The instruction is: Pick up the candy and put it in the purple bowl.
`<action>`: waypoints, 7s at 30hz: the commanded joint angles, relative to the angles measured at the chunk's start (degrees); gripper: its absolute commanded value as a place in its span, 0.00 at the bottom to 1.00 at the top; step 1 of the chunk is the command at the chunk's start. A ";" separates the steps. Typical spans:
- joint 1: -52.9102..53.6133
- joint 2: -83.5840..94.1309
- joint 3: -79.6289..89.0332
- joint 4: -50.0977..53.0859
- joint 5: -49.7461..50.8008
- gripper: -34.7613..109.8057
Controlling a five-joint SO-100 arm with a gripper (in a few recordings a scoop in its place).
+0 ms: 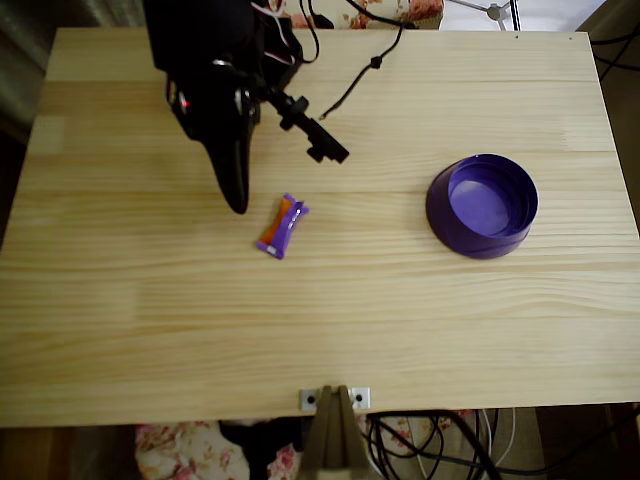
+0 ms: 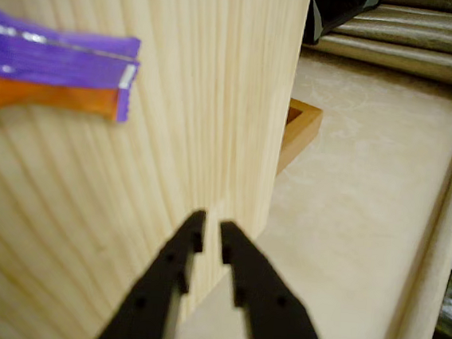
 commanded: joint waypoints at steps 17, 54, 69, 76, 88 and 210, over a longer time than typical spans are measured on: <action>-0.09 1.93 -8.44 11.16 16.00 0.24; -10.90 -55.55 -61.70 30.50 -17.67 0.24; -3.87 -57.13 -52.56 21.01 -37.44 0.24; -7.65 -55.63 -43.42 16.08 -43.51 0.28; -10.28 -65.74 -43.51 14.41 -49.13 0.47; -8.70 -83.76 -44.38 4.57 -47.55 0.34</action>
